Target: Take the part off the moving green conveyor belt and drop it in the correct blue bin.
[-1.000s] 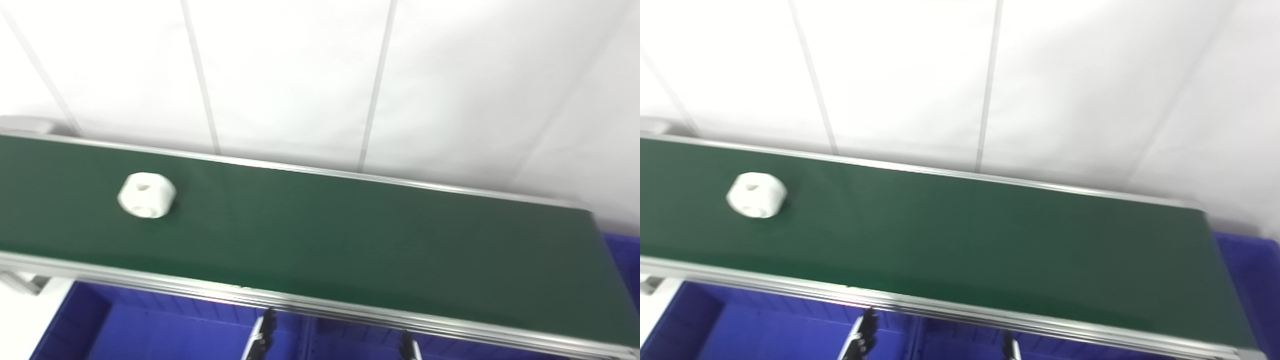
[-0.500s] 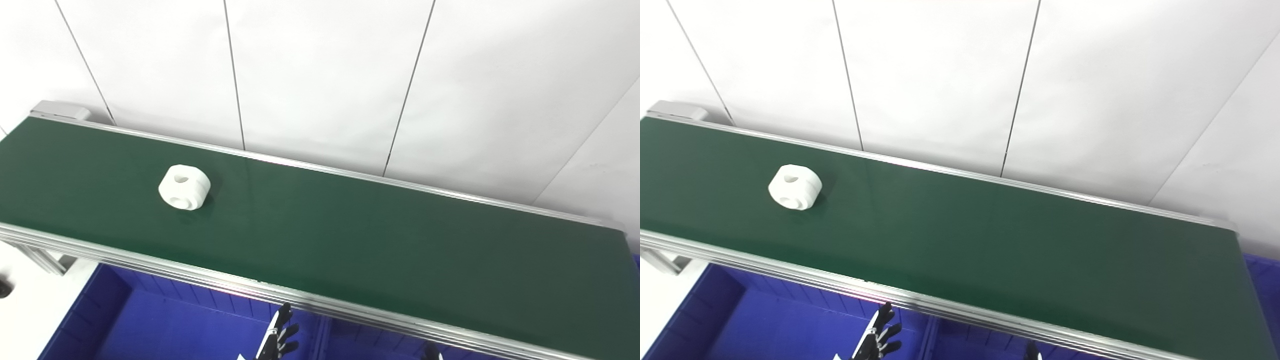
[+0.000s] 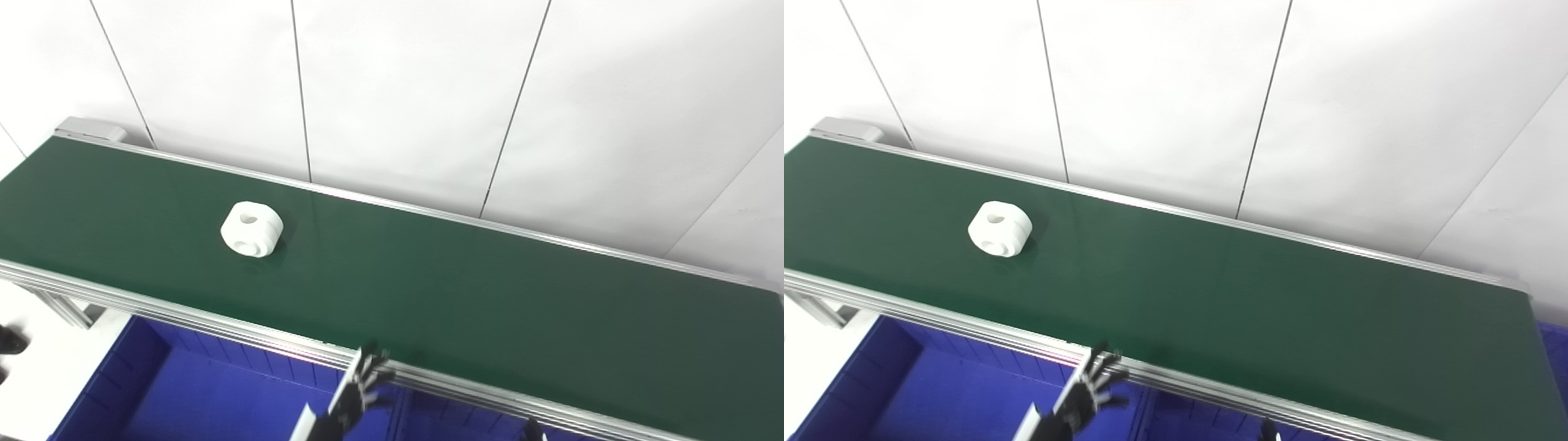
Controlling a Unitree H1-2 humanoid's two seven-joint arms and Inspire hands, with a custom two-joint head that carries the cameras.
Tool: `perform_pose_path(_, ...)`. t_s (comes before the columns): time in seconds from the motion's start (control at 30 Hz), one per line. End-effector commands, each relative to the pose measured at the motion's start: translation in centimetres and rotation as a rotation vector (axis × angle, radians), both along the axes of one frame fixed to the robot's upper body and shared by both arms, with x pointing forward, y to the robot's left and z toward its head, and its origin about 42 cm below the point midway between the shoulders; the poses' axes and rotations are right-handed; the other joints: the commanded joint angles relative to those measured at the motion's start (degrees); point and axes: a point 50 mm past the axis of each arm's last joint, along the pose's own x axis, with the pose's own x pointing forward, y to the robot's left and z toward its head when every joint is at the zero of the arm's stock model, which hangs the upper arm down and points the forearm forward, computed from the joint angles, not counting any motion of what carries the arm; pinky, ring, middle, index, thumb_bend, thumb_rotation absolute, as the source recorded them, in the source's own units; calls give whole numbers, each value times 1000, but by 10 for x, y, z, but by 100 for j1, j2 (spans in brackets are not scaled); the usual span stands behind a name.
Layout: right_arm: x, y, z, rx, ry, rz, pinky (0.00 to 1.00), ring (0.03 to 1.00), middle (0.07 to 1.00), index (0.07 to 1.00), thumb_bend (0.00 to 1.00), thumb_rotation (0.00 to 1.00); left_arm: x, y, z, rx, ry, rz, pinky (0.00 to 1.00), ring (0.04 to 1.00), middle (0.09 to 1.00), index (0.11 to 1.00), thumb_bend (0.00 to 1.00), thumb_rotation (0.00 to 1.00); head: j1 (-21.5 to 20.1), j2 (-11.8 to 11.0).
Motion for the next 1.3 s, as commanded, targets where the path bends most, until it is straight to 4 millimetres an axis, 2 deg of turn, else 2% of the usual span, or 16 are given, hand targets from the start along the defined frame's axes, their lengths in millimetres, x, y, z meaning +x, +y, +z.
perform_pose_path(0.0,1,2,5,29,-34,9,1000,1000,1000,1000,597,1000,15,7,23,-1,-148,6,666,835,893,927,845,618,-36,-21)
perform_pose_path(0.1,1,3,4,31,-34,18,1000,1000,1000,1000,584,1000,41,23,48,74,-306,33,552,737,794,763,974,525,-103,-24)
perform_pose_path(0.17,1,4,4,22,-36,14,1000,1000,1000,1000,587,1000,58,34,63,132,-406,56,519,706,765,708,997,434,-160,-33)
perform_pose_path(0.2,1,5,4,20,-36,13,1000,1000,1000,1000,587,1000,62,37,67,150,-432,65,519,705,764,706,998,430,-171,-40)
perform_pose_path(0.3,0,8,4,18,-34,10,1000,1000,1000,1000,609,1000,96,60,89,266,-566,64,546,733,779,725,1000,409,-308,-81)
perform_pose_path(0.4,0,11,4,19,-35,13,1000,1000,1000,1000,661,1000,123,80,105,426,-635,65,643,818,835,749,1000,366,-364,-75)
perform_pose_path(0.57,0,14,6,39,-38,7,1000,1000,1000,1000,657,1000,155,92,121,637,-694,107,733,886,847,731,1000,279,-389,-80)
perform_pose_path(0.7,0,15,7,52,-36,10,1000,1000,1000,1000,648,1000,184,104,123,783,-704,126,722,888,863,782,1000,245,-387,-94)
perform_pose_path(0.8,1,15,7,56,-35,13,1000,1000,1000,1000,647,1000,203,115,122,871,-675,120,786,900,899,825,1000,239,-390,-99)
perform_pose_path(0.87,1,15,7,52,-36,18,1000,1000,1000,1000,651,1000,221,125,120,936,-664,113,828,905,908,814,1000,228,-396,-93)
perform_pose_path(1.07,1,15,7,46,-38,17,1000,1000,1000,1000,670,1000,272,158,108,1107,-571,89,824,890,887,794,1000,234,-403,-82)
perform_pose_path(1.27,0,16,8,45,-42,22,1000,1000,1000,1000,662,1000,307,179,90,1266,-430,34,824,893,912,829,1000,271,-423,-38)
